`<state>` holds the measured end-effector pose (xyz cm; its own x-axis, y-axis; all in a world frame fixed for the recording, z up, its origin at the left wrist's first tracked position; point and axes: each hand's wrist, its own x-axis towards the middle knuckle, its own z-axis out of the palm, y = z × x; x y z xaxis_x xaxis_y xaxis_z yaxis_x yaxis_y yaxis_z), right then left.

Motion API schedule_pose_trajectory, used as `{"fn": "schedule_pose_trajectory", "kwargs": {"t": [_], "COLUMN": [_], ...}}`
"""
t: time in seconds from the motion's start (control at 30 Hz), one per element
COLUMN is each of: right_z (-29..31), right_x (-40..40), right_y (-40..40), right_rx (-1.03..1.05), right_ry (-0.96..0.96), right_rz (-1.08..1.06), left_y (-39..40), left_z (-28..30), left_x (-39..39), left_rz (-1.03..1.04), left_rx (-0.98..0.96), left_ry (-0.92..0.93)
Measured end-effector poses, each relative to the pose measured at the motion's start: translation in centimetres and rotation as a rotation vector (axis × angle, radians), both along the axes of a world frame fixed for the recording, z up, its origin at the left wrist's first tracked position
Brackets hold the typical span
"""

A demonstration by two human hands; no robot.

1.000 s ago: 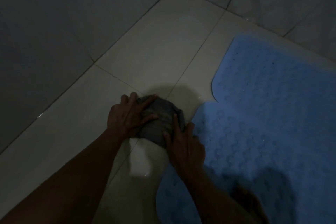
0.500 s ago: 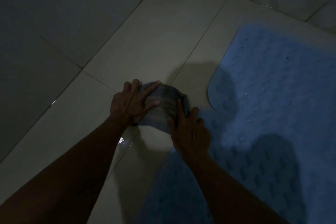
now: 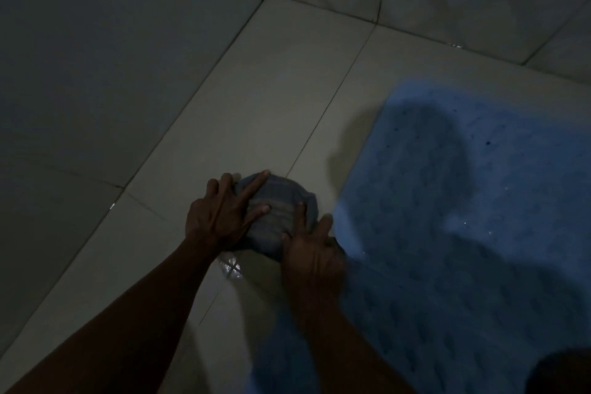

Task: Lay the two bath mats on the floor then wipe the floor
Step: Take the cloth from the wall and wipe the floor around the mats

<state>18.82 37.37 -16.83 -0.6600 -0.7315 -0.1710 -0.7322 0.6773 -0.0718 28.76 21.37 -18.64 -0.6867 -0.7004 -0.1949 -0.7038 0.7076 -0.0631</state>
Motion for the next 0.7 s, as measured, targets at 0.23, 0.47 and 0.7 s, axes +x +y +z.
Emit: {"fn": "schedule_pose_trajectory", "kwargs": {"t": [0.23,0.47,0.7], "right_z": [-0.1,-0.9,-1.1], "right_x": [-3.6,-7.5,-11.2], "right_y": [-2.0,-5.0,-6.9], "right_rx": [0.001,-0.038,-0.006], "right_ry": [-0.195,-0.469,0.020], "right_rz": [0.009,-0.199,-0.157], "left_y": [-2.7,-5.6,-8.2], "left_z": [-0.3,-0.9,-1.1], "left_x": [-3.4,-7.8,-13.2], "left_rz": [-0.030,-0.086,-0.173], "left_rx": [0.003,0.002,0.009], "left_ry": [0.037,0.087,0.111]}}
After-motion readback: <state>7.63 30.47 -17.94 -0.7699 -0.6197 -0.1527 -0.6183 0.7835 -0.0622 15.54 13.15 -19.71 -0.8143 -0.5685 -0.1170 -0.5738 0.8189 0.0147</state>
